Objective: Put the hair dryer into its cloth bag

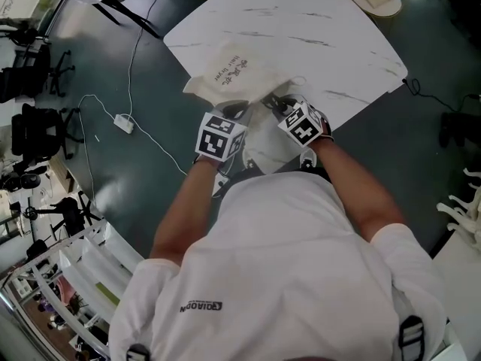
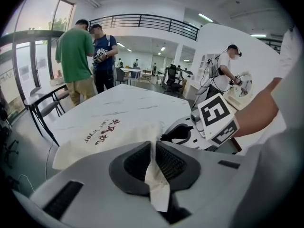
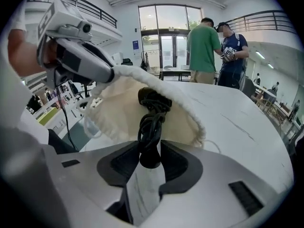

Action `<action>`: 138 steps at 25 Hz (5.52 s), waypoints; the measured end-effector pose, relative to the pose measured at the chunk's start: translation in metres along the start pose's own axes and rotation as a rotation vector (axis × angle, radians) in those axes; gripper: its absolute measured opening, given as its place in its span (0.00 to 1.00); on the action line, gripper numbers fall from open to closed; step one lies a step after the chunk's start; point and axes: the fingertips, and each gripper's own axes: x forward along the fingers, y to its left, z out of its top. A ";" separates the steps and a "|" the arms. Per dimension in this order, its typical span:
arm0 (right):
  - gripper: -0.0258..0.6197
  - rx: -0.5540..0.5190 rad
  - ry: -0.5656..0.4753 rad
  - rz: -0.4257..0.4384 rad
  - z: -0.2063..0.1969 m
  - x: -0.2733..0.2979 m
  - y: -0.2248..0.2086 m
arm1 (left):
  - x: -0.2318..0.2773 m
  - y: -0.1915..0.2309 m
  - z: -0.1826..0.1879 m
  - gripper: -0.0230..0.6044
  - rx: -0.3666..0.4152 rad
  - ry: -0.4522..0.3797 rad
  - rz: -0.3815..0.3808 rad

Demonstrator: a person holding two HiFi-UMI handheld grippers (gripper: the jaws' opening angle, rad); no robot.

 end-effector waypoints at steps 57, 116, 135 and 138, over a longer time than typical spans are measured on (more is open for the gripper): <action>0.31 0.394 -0.295 -0.160 0.024 -0.142 0.009 | 0.098 0.000 -0.103 0.14 0.121 0.246 -0.101; 0.07 0.363 -0.471 -0.001 -0.042 -0.266 0.212 | -0.193 -0.173 -0.145 0.08 -0.171 -0.255 -0.015; 0.07 0.416 -0.479 -0.123 0.013 -0.228 0.246 | -0.223 -0.102 -0.135 0.08 -0.076 -0.269 -0.118; 0.07 0.423 -0.477 -0.137 0.013 -0.227 0.252 | -0.223 -0.102 -0.141 0.08 -0.072 -0.259 -0.136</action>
